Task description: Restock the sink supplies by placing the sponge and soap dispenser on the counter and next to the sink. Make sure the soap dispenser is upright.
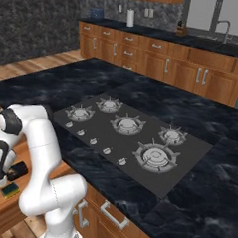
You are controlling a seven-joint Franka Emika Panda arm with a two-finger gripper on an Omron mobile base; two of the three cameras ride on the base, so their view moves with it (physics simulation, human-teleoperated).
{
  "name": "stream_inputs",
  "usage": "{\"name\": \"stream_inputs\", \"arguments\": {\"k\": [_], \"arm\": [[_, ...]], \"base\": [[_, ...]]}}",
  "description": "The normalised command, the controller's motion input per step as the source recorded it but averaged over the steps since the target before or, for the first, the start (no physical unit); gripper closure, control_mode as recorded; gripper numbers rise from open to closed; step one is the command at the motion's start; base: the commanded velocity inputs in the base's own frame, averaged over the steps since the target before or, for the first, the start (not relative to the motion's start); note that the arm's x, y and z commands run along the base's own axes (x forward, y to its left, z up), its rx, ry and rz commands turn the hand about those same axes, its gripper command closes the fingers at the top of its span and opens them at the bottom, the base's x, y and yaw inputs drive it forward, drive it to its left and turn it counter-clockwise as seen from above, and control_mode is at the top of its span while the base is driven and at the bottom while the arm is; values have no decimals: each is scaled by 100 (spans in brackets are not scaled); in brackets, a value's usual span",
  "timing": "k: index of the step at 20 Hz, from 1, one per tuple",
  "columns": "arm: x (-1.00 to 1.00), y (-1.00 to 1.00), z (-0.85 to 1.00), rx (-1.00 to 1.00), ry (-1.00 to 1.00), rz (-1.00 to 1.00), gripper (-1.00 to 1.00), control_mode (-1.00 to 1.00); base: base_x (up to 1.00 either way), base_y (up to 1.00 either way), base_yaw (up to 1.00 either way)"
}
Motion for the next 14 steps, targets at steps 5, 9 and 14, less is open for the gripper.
{"name": "stream_inputs", "arguments": {"k": [5,9,14], "arm": [[-3,0,-29,0,2,-6,100,-100],[-4,-2,-2,0,0,-6,100,-100],[-20,-10,5,0,-1,-8,100,-100]], "base": [[0,0,0],[0,0,0],[0,0,0]]}}
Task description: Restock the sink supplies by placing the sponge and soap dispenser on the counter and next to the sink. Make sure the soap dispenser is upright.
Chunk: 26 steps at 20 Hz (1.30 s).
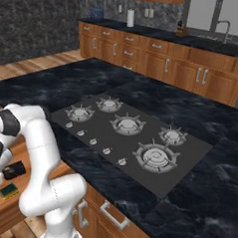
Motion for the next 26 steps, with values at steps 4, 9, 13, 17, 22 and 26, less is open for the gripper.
{"name": "stream_inputs", "arguments": {"k": [4,9,13,17,22,26], "arm": [[-61,-22,80,0,-8,-12,100,-100],[-53,-20,100,0,-12,-18,100,-100],[-39,-29,100,1,-8,-17,100,-100],[-29,-42,100,0,0,-20,100,-100],[-35,-51,100,2,0,-19,100,-100],[-44,-59,100,3,1,-20,100,-100]], "base": [[0,0,0],[0,0,0],[0,0,0],[0,0,0],[0,0,0],[0,0,0]]}}
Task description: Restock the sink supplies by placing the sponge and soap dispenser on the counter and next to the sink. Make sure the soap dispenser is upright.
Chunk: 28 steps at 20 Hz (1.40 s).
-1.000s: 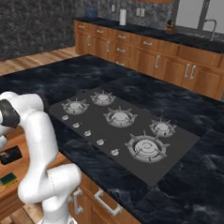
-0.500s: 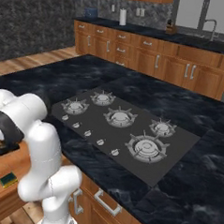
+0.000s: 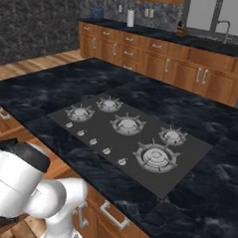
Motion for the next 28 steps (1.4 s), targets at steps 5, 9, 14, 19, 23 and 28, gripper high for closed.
{"name": "stream_inputs", "arguments": {"k": [5,9,14,19,23,28], "arm": [[-17,-73,100,1,1,-18,100,-100],[0,-83,100,0,0,-13,100,-100],[0,-91,75,0,0,-9,100,-100],[3,-100,14,1,3,-6,100,-100],[27,-63,-4,4,13,-3,100,-100],[17,-1,-13,0,11,0,100,-100]], "base": [[0,0,0],[0,0,0],[0,0,0],[0,0,0],[0,0,0],[0,0,0]]}}
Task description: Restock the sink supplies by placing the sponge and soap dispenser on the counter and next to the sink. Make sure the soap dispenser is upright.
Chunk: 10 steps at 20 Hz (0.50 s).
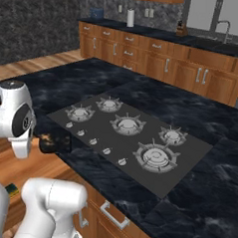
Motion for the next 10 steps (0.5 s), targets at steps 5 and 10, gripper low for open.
{"name": "stream_inputs", "arguments": {"k": [5,10], "arm": [[5,-4,-18,0,0,1,100,-100],[0,-3,-7,0,0,3,100,100]], "base": [[0,0,0],[-31,-12,29]]}}
